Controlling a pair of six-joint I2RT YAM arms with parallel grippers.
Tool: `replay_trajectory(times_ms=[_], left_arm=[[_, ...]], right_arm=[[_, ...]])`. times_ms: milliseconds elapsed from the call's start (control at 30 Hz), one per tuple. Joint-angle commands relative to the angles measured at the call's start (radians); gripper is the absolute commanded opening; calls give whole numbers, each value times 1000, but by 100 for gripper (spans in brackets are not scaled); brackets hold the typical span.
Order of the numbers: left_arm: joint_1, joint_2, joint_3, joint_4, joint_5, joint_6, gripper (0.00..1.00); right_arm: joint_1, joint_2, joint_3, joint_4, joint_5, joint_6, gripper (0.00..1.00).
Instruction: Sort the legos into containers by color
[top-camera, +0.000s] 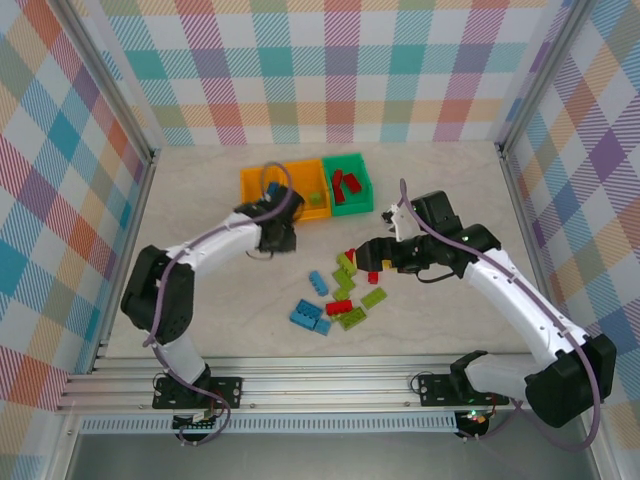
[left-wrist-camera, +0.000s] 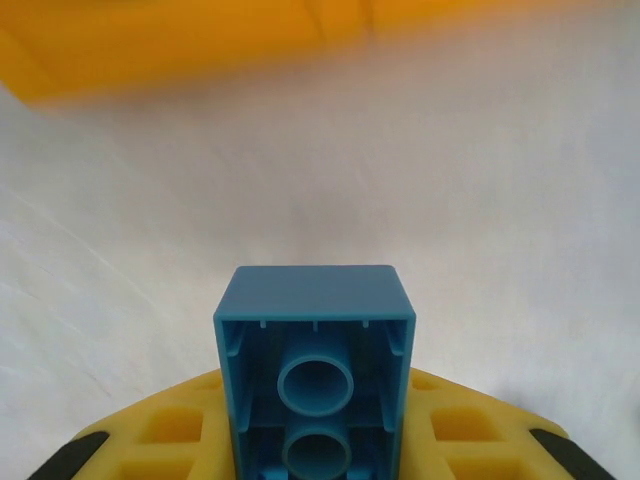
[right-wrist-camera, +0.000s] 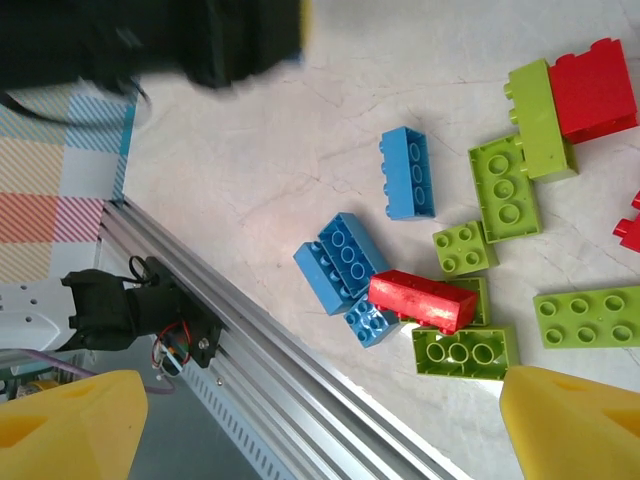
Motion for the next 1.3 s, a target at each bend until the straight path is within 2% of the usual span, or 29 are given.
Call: replay_trajectory(times_ms=[0,100,200,267,400,533,667,833,967,1100,1267], left_arm=[[122,27,127,55,-47,-30,12],[179,179,304,58,2,18,13],[201,358,532,-33,36,46,14],[215,441,625,-62,57,36,15],[253,514,668,-36,100,-16,22],[269,506,646,-13,124,-21,32],[269,455,595,15,151,-8,44],[269,344,498,71,198,-3,52],[269,220,435,71,237,-2,52],[235,-10,302,79,341,-13,52],[91,-369,113,54,381,129,53]], right_arm=[[-1,-24,5,7,29,22,92],[-1,-32,6,13,32,37,92],[-1,-45,7,17,29,49,92],[-1,-57,8,14,32,53,92],[-1,-81,5,-2,36,58,92],[-1,-89,8,-20,39,55,92],[-1,-78,7,-4,40,59,92],[-1,-52,4,19,50,73,92],[-1,-36,2,14,84,73,92],[23,21,-10,-14,176,46,89],[118,106,-9,-34,291,18,89]])
